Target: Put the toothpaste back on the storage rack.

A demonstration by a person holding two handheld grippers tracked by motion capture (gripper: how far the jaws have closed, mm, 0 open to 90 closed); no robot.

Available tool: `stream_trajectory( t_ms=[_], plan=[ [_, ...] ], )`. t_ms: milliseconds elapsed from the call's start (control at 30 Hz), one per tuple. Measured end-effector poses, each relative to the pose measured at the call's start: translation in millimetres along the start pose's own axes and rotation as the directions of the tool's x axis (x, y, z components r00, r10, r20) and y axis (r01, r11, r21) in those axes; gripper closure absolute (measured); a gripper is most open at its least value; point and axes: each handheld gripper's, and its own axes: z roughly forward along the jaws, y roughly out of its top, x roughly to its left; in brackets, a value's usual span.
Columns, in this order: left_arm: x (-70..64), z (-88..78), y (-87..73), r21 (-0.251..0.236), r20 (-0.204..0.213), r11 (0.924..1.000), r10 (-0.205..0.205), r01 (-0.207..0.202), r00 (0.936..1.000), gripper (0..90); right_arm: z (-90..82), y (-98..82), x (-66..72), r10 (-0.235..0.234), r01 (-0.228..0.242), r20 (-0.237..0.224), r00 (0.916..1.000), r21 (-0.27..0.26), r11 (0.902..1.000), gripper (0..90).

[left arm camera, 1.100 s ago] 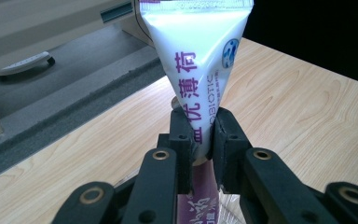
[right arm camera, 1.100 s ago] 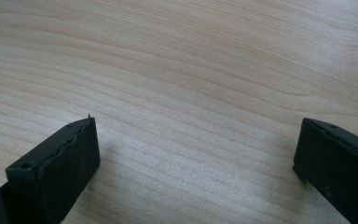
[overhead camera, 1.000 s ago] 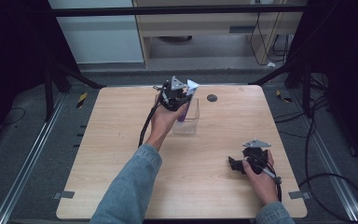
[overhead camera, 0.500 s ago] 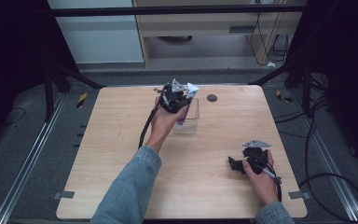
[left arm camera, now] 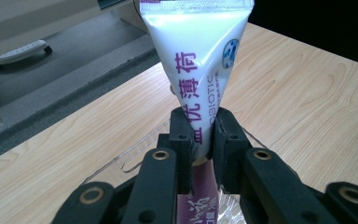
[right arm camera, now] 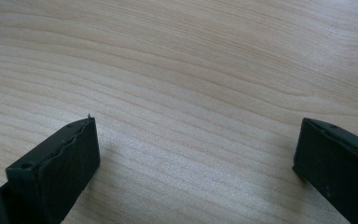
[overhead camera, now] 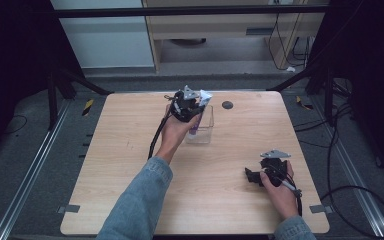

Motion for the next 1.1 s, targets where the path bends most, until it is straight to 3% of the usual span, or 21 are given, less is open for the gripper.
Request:
stream_trajectory(
  t_ms=[1100],
  plan=[
    [3.6,2.9,-3.7,0.084,0.008,0.9965,0.001,-0.002,1.0000,79.2,0.0,0.0,-0.1,-0.001,0.001,0.001,1.0000,0.001,1.0000,0.4]
  ],
)
